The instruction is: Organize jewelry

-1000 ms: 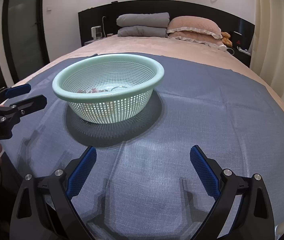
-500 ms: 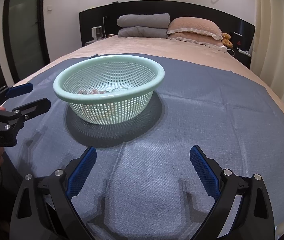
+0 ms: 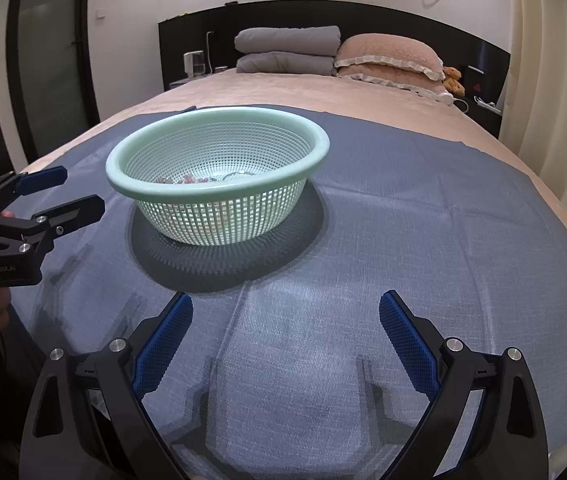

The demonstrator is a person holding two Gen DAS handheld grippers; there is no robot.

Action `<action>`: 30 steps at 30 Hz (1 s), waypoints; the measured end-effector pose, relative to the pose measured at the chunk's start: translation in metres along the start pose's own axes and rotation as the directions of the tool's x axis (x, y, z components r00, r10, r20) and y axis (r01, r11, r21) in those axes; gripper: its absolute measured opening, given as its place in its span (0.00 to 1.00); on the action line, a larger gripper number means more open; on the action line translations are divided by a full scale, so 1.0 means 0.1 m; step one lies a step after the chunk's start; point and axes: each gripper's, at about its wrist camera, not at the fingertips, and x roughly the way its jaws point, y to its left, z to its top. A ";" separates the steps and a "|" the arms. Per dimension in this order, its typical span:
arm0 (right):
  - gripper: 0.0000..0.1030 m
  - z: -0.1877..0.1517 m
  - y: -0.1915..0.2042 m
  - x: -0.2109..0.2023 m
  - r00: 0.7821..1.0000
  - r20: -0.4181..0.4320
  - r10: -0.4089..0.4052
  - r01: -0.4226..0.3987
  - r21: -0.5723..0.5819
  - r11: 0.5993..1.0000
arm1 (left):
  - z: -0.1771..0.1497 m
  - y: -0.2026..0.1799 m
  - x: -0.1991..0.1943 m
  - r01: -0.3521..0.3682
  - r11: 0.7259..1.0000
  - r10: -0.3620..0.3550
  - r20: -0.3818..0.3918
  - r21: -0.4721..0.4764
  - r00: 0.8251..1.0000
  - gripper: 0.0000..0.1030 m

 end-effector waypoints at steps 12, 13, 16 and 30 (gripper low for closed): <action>0.88 -0.01 0.00 0.02 1.000 -0.003 0.001 -0.001 0.000 1.000 | 0.01 0.00 0.01 -0.002 1.000 0.002 0.001 0.010 1.000 0.94; 0.88 -0.01 0.01 0.02 1.000 -0.004 0.001 -0.001 -0.001 1.000 | 0.01 0.00 0.01 -0.003 1.000 0.003 0.001 0.011 1.000 0.94; 0.88 -0.01 0.01 0.02 1.000 -0.005 0.001 -0.001 -0.002 1.000 | 0.02 0.00 0.01 0.001 1.000 -0.001 -0.003 -0.007 1.000 0.94; 0.88 -0.02 0.00 0.04 1.000 -0.011 0.004 -0.004 0.001 1.000 | 0.07 0.11 0.00 -0.014 0.999 0.014 -0.003 -0.052 1.000 0.94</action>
